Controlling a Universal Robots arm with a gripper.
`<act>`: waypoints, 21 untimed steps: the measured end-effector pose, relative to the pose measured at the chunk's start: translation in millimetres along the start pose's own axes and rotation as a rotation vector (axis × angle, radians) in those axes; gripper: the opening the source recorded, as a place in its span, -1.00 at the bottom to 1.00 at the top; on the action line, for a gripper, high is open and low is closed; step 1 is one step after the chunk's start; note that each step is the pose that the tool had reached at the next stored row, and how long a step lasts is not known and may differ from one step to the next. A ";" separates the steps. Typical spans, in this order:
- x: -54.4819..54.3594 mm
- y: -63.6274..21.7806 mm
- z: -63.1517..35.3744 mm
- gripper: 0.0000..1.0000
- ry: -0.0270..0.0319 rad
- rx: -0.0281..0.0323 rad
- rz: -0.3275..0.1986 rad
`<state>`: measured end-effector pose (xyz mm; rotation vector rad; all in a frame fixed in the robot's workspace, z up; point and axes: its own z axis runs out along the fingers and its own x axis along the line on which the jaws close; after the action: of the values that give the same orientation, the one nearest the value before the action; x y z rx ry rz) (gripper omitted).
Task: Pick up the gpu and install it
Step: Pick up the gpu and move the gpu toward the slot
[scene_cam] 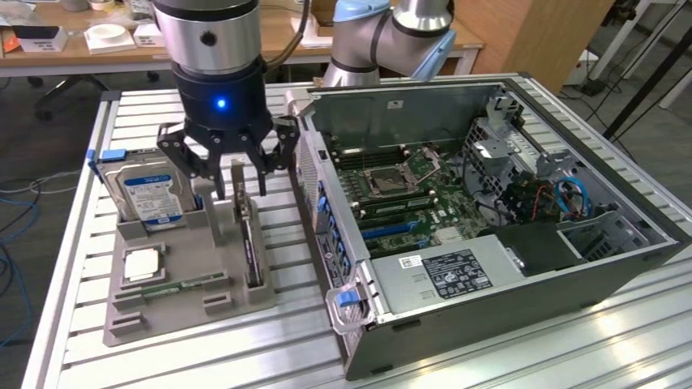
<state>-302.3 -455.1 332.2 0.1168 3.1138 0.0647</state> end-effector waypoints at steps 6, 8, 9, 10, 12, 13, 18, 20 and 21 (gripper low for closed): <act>0.0 -2.8 3.6 0.06 -0.0001 -0.0002 0.000; -0.1 -3.3 4.5 0.06 -0.0001 -0.0001 0.000; -0.1 -3.5 5.2 0.06 -0.0002 -0.0003 0.000; -0.1 -3.7 5.7 0.06 -0.0001 -0.0002 0.000; -0.1 -4.2 6.7 0.06 -0.0001 -0.0002 0.000; -0.1 -4.3 7.2 0.06 -0.0002 -0.0002 0.000; -0.1 -4.9 9.9 0.06 -0.0001 -0.0001 0.000; -0.1 -5.1 10.9 0.06 -0.0001 -0.0002 0.000; -0.1 -5.2 11.4 0.06 -0.0001 -0.0002 0.000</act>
<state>-302.3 -459.8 320.6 0.1170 3.1137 0.0650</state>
